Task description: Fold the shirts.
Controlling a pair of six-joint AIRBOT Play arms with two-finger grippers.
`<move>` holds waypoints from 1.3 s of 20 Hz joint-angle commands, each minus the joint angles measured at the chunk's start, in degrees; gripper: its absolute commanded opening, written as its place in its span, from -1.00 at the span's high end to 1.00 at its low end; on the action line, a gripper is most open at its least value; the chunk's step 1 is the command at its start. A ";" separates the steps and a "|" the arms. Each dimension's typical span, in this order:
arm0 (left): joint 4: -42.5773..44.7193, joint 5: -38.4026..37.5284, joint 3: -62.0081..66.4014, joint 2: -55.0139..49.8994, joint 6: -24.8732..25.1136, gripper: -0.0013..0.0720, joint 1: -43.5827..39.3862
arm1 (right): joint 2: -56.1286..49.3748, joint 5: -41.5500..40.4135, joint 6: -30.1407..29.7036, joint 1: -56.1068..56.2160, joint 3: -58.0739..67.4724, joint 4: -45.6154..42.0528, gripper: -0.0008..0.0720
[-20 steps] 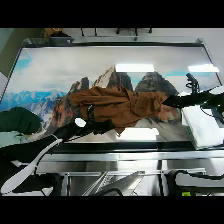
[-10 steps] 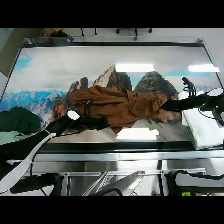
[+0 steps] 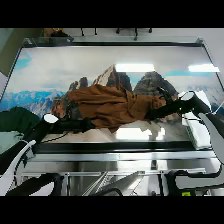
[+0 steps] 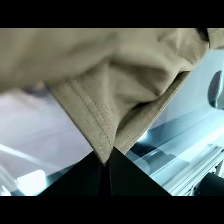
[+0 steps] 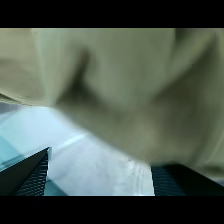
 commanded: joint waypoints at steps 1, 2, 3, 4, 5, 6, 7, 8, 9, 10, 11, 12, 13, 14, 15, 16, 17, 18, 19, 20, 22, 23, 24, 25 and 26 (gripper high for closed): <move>0.04 -4.81 -3.45 3.65 3.28 0.93 7.69 | 0.50 -0.17 4.74 1.55 0.11 -1.77 -0.93; 0.09 -5.99 -4.02 4.72 3.89 0.93 10.29 | 1.77 1.33 5.81 1.01 0.11 -1.99 -0.92; 0.09 -7.02 -4.68 5.99 4.35 0.93 13.40 | 3.45 2.23 7.21 0.37 0.11 -2.99 -0.92; 0.00 -7.93 -5.27 7.04 4.90 0.93 16.37 | 5.33 2.49 8.68 -0.39 0.09 -4.42 -0.92; 0.02 -8.83 -5.97 7.93 5.33 0.94 19.39 | 6.91 2.43 9.44 -1.03 0.09 -5.33 -0.92; 0.00 -9.62 -6.64 8.59 6.27 0.94 21.88 | 8.07 2.29 9.44 -1.51 0.09 -5.42 -0.92; -0.02 -10.45 -7.39 9.07 7.21 0.93 24.22 | 8.52 2.29 9.46 -1.57 0.07 -5.31 -0.92; 0.02 -11.17 -7.91 9.14 7.85 0.93 25.75 | 8.50 2.49 9.94 -1.44 0.00 -4.81 -0.92; 0.02 -11.89 -8.31 9.11 8.61 0.93 26.91 | 8.20 2.56 10.69 -0.76 -0.22 -4.57 -0.92; -0.04 -12.57 -8.63 9.11 9.25 0.93 27.93 | 7.82 2.62 10.95 0.50 -0.57 -4.33 -0.92; 0.04 -12.94 -8.63 9.11 9.49 0.93 28.46 | 7.58 2.89 10.93 1.99 -1.11 -3.89 -0.92; -0.04 -13.33 -8.63 9.14 9.84 0.93 28.89 | 7.37 2.95 10.95 4.00 -1.79 -3.63 -0.92; 0.04 -13.73 -8.63 9.14 9.90 0.93 29.05 | 7.21 2.91 10.93 6.12 -2.45 -3.65 -0.92; 0.00 -13.79 -8.63 9.14 10.32 0.93 29.00 | 7.10 2.80 10.91 8.17 -3.13 -3.67 -0.92; 0.02 -13.81 -8.63 9.14 10.34 0.93 29.00 | 6.73 1.95 10.93 9.88 -3.52 -3.69 -0.92; -0.02 -13.77 -8.63 9.11 10.49 0.93 29.00 | 6.03 0.46 10.91 11.23 -3.65 -3.72 -0.92; 0.00 -13.79 -8.63 9.14 10.56 0.93 29.00 | 5.31 -0.96 10.93 11.87 -3.63 -3.63 -0.92; 0.00 -13.88 -8.63 9.11 10.73 0.93 29.00 | 4.57 -2.56 10.95 12.31 -3.63 -3.63 -0.92; 0.00 -13.88 -8.63 9.11 10.73 0.94 29.00 | 3.93 -3.43 10.93 12.31 -3.63 -2.97 -0.91; -0.04 -14.01 -8.63 9.14 10.73 0.93 29.00 | 3.56 -3.82 10.93 12.22 -3.61 -2.10 -0.58; -0.20 -14.40 -8.50 9.14 10.73 0.93 29.00 | 3.69 -3.96 10.95 12.22 -3.58 -0.57 0.93; -0.26 -15.19 -7.98 9.14 10.88 0.93 29.00 | 3.96 -3.74 10.91 12.22 -3.54 1.01 0.91; -0.35 -17.25 -6.58 9.16 11.02 0.94 29.00 | 4.50 -2.93 10.91 12.20 -3.32 2.93 0.91; -0.85 -20.31 -4.52 9.20 11.23 0.94 29.00 | 5.33 -1.75 10.93 12.15 -2.58 4.68 0.91; -1.97 -24.20 -1.73 9.94 11.26 0.94 29.03 | 6.43 -0.37 10.93 12.02 -1.22 6.93 0.91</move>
